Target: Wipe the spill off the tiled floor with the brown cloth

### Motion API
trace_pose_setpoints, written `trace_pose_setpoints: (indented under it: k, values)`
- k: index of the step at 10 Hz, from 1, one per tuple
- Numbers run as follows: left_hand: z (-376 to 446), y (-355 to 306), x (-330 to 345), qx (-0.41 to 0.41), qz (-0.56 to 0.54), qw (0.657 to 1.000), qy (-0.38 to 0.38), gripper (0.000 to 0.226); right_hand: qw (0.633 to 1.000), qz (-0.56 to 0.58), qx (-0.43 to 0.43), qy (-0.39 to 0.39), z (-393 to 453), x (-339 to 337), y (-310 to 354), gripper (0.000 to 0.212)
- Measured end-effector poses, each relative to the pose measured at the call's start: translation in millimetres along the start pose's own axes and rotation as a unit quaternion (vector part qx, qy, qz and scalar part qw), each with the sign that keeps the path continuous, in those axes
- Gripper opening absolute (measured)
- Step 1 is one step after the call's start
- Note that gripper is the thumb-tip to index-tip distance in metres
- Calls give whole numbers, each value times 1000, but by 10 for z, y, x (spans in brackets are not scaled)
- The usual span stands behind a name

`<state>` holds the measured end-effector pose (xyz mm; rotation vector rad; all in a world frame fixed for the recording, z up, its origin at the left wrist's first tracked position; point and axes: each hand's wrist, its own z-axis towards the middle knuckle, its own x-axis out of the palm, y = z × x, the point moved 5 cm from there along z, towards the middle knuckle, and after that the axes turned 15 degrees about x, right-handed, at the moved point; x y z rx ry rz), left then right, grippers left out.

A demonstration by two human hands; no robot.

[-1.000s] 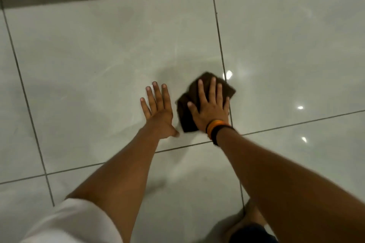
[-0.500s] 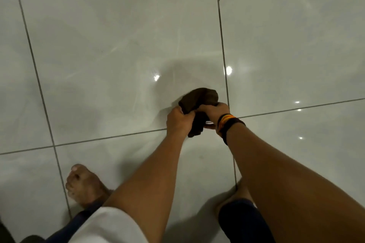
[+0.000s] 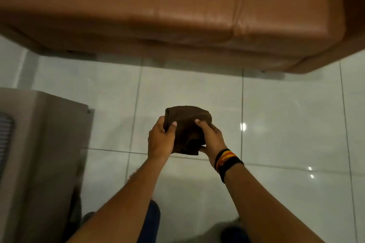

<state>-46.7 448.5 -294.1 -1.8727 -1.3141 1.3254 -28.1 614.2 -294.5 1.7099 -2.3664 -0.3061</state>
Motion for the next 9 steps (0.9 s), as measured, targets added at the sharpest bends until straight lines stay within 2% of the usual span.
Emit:
trace_pose_setpoints:
  k: [1,2,4,5,6,7,8,9]
  values:
    - [-49,-243,-876,5,-23,994,-105,32,998,-57,-6,25,-471,826,335,30]
    - [-202,-262,-1851,-4,-48,976,-213,35,983,-169,-51,45,-872,1781,497,20]
    - [-546,279,-3606,-51,-103,910,-397,46,926,-335,-131,112,-1382,3865,214,10]
    - [-651,707,-4268,-77,-99,878,-462,44,908,-374,-141,125,-1431,4804,-112,22]
    - [-710,1153,-4725,-111,-126,856,-488,45,900,-396,-122,137,-1369,5522,-481,32]
    - [-732,1523,-4918,-165,-142,873,-436,57,890,-425,-98,130,-1261,5863,-750,43]
    - [-762,1689,-4895,-212,-105,892,-385,81,877,-452,-123,105,-1307,5772,-863,45]
    - [-839,1501,-4850,-176,-6,902,-395,83,862,-471,-136,126,-1534,5220,-1006,33]
